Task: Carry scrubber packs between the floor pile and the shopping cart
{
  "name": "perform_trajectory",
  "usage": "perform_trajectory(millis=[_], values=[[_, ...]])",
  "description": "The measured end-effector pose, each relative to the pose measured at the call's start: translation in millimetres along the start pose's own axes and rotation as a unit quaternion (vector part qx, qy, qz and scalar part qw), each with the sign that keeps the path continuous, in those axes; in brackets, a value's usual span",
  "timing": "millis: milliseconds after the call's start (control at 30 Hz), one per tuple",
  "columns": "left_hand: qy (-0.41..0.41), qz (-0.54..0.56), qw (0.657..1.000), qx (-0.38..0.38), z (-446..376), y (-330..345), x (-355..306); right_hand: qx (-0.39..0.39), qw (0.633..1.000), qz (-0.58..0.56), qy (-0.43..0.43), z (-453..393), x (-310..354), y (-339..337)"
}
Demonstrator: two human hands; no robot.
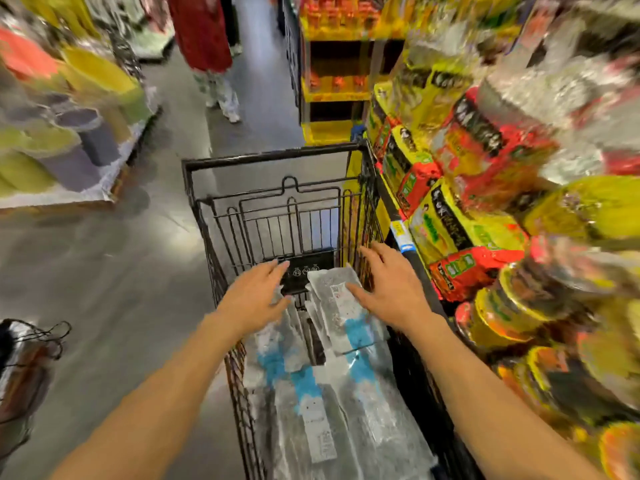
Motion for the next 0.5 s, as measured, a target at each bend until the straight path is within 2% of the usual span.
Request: perform_trajectory(millis=[67, 267, 400, 500], values=[[0.062, -0.038, 0.997, -0.022, 14, -25, -14, -0.025, 0.999, 0.006, 0.027, 20, 9, -24], [0.172, -0.044, 0.98, -0.088, 43, -88, -37, -0.057, 0.993, 0.021, 0.106, 89, 34, -74], [0.283, -0.039, 0.951, -0.118, 71, -112, -92, -0.068, 0.982, 0.029, 0.176, 154, 38, -102], [0.362, -0.047, 0.924, -0.113, 102, -111, -149, -0.086, 0.966, 0.022, 0.245, 219, 35, -121]])
Point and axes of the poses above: each hand's wrist, its own z-axis away from the middle knuckle, its own y-axis out of the palm, x = y × z, the point moved 10 cm from there along -z, towards the middle knuckle, and after that the axes turned 4 degrees about z, right-handed, at the moved point
